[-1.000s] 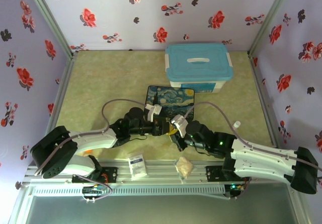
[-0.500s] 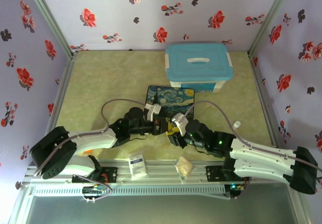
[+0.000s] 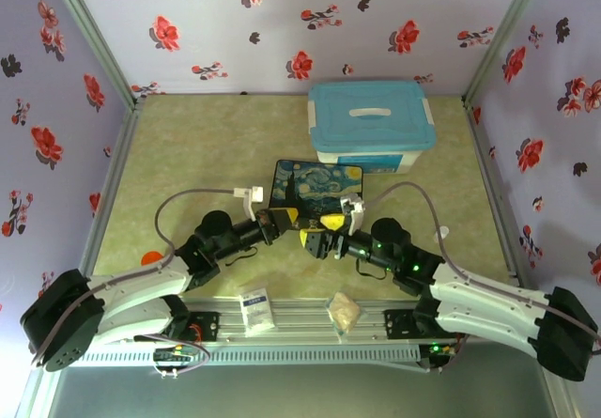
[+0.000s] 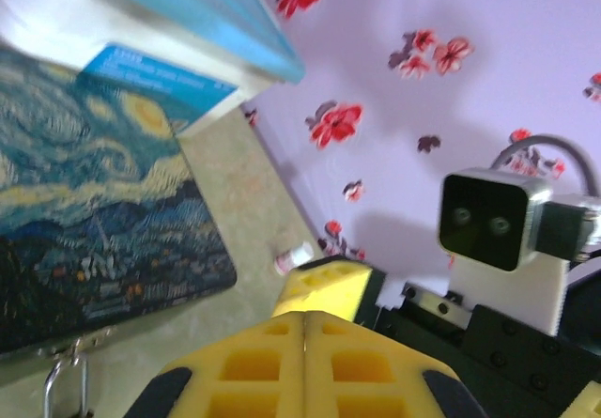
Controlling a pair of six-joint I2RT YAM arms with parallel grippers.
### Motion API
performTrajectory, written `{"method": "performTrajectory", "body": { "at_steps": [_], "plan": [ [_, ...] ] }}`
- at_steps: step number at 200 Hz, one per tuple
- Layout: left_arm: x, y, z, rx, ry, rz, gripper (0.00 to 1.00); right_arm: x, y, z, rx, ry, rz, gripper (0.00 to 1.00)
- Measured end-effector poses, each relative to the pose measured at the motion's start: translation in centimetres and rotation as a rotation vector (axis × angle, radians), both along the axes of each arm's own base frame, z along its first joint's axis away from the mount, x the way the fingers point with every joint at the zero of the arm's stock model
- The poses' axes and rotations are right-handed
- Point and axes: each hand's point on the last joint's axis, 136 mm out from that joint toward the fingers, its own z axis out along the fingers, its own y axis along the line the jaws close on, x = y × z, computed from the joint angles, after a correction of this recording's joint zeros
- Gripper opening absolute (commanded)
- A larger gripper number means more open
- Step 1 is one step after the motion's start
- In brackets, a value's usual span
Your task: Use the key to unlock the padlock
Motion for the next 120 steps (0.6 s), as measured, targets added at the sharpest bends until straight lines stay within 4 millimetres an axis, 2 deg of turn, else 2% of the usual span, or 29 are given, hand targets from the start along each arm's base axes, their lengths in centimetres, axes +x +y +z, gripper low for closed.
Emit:
{"method": "performTrajectory", "body": {
  "at_steps": [41, 83, 103, 120],
  "plan": [
    [0.0, 1.0, 3.2, -0.108, -0.081, 0.036, 0.00, 0.8, 1.4, 2.0, 0.170, 0.039, 0.024, 0.97],
    [0.0, 1.7, 4.6, -0.155, -0.112, 0.061, 0.00, 1.4, 2.4, 3.1, 0.265, 0.060, 0.060, 0.72],
    [-0.1, 2.3, 5.8, -0.184, -0.133, 0.078, 0.00, 1.8, 3.1, 3.5, 0.292, 0.070, 0.086, 0.64],
    [-0.2, 2.7, 6.5, -0.204, -0.146, 0.088, 0.00, 1.9, 4.1, 4.2, 0.319, 0.079, 0.122, 0.63]
  ]
}}
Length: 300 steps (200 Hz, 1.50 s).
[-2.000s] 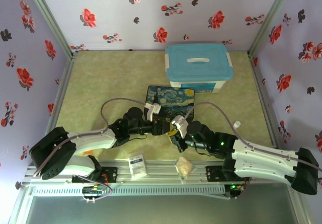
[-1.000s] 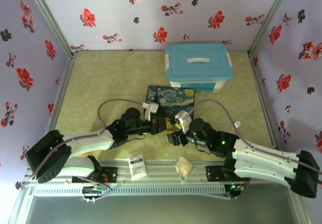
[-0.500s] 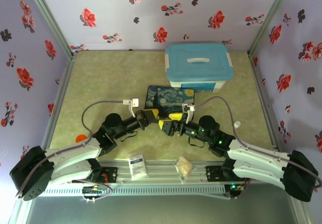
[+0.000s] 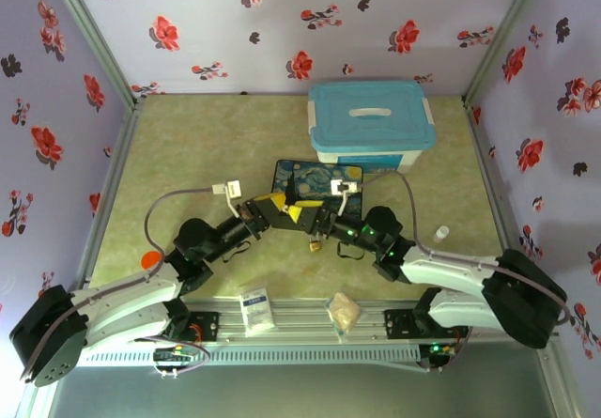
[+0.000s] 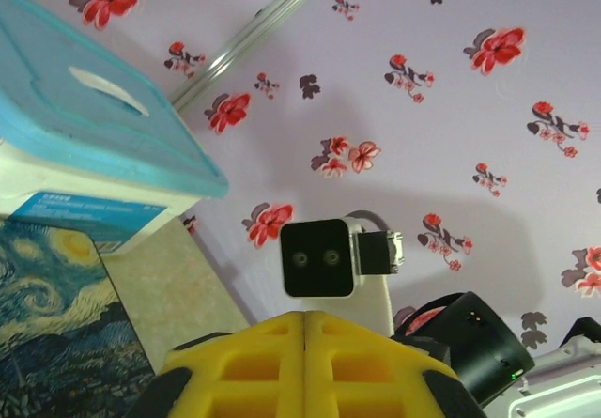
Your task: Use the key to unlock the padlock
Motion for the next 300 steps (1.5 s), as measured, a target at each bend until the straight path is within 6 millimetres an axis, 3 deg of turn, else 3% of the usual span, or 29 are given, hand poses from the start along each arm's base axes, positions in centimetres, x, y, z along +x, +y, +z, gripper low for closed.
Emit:
{"method": "performTrajectory", "body": {
  "at_steps": [27, 60, 84, 160, 247, 279, 300],
  "plan": [
    [0.1, 0.2, 0.2, -0.005, -0.002, 0.008, 0.00, -0.1, 1.1, 0.6, 0.042, -0.001, 0.050, 0.61],
    [0.2, 0.5, 0.6, -0.016, -0.008, 0.023, 0.00, -0.2, 1.6, 0.6, 0.070, 0.005, 0.080, 0.43],
    [0.2, 1.1, 0.5, -0.023, -0.008, 0.041, 0.00, -0.4, 1.6, 1.4, 0.097, -0.010, 0.091, 0.35],
    [0.4, 1.3, 0.1, -0.019, 0.000, 0.056, 0.00, -0.2, 2.3, 1.5, 0.104, -0.011, 0.109, 0.36],
    [0.6, 1.5, -0.4, -0.014, 0.008, 0.070, 0.00, -0.5, 2.7, 1.7, 0.118, -0.015, 0.133, 0.07],
    [0.6, 1.5, -0.5, -0.013, 0.010, 0.073, 0.00, -0.6, 2.6, 1.6, 0.119, -0.016, 0.133, 0.08],
    [0.7, 1.6, -1.0, -0.008, 0.016, 0.080, 0.00, -0.5, 2.7, 1.1, 0.115, -0.002, 0.136, 0.22]
  ]
}}
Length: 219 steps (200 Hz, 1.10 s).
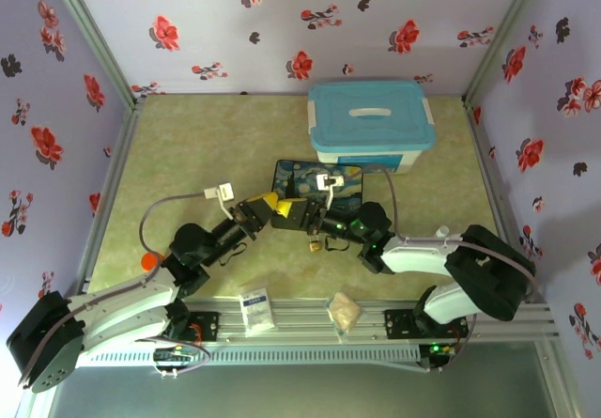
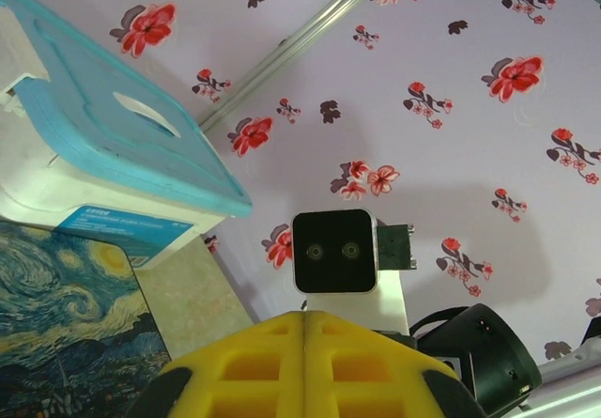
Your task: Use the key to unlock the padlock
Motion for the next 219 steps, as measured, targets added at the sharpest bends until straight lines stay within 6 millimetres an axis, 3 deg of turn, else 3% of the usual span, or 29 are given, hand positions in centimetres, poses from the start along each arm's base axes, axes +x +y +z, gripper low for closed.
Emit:
{"method": "performTrajectory", "body": {
  "at_steps": [17, 43, 97, 114, 152, 219],
  "plan": [
    [0.2, 0.1, -0.2, 0.000, 0.005, 0.014, 0.00, -0.1, 0.3, -0.4, 0.001, 0.015, 0.014, 0.25],
    [0.4, 0.2, -0.6, 0.001, 0.014, 0.024, 0.00, -0.4, 0.8, -1.2, -0.012, 0.024, 0.029, 0.16],
    [0.4, 0.3, -0.7, -0.006, 0.019, 0.025, 0.00, -0.4, 0.6, -1.4, -0.012, 0.026, 0.014, 0.09],
    [0.4, 0.2, -1.0, -0.004, 0.028, 0.023, 0.00, -0.2, 0.4, -1.5, -0.013, 0.030, 0.002, 0.18],
    [0.7, 0.4, -1.3, -0.008, 0.042, 0.033, 0.00, 0.0, 0.3, -1.5, -0.010, 0.028, -0.014, 0.26],
    [0.6, 0.5, -1.3, -0.025, 0.051, 0.031, 0.00, 0.0, 0.3, -1.4, -0.008, 0.023, -0.014, 0.14]
  ]
}}
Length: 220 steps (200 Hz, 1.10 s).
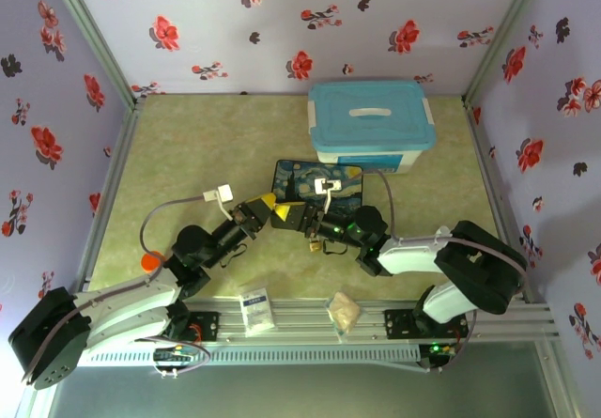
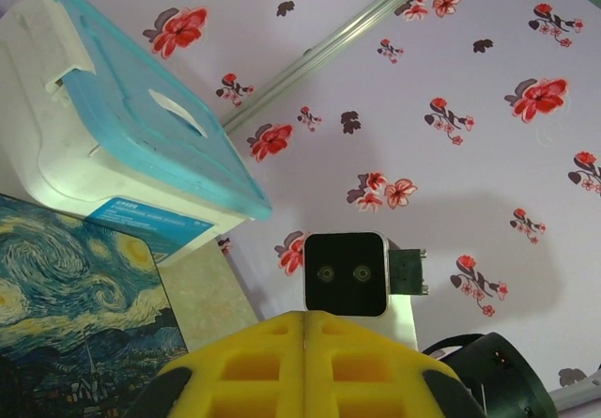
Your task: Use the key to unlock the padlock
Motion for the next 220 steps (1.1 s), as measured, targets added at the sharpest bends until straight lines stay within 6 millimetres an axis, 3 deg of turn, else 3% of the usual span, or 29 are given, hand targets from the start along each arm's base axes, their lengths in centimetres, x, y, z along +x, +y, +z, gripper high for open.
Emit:
{"method": "performTrajectory", "body": {
  "at_steps": [34, 61, 75, 122, 168, 220],
  "plan": [
    [-0.07, 0.10, 0.09, -0.009, -0.005, 0.000, 0.00, 0.03, 0.02, -0.01, 0.000, 0.001, 0.000, 0.09],
    [-0.09, 0.14, -0.12, -0.006, -0.002, 0.001, 0.00, 0.05, 0.06, -0.04, -0.001, 0.001, 0.000, 0.26],
    [-0.11, 0.16, -0.36, -0.002, 0.001, 0.001, 0.00, 0.12, 0.15, 0.19, 0.004, -0.004, 0.000, 0.26],
    [-0.17, 0.23, -0.13, -0.010, -0.005, 0.000, 0.00, 0.40, 0.53, 0.39, 0.007, -0.005, 0.000, 0.15],
    [-0.03, 0.34, -0.16, -0.012, -0.001, 0.009, 0.00, 0.41, 0.63, 0.14, 0.002, 0.000, 0.002, 0.18],
    [0.01, 0.60, -0.29, -0.026, 0.007, 0.016, 0.00, 0.51, 0.62, 0.02, -0.002, 0.001, -0.005, 0.04]
  ]
}}
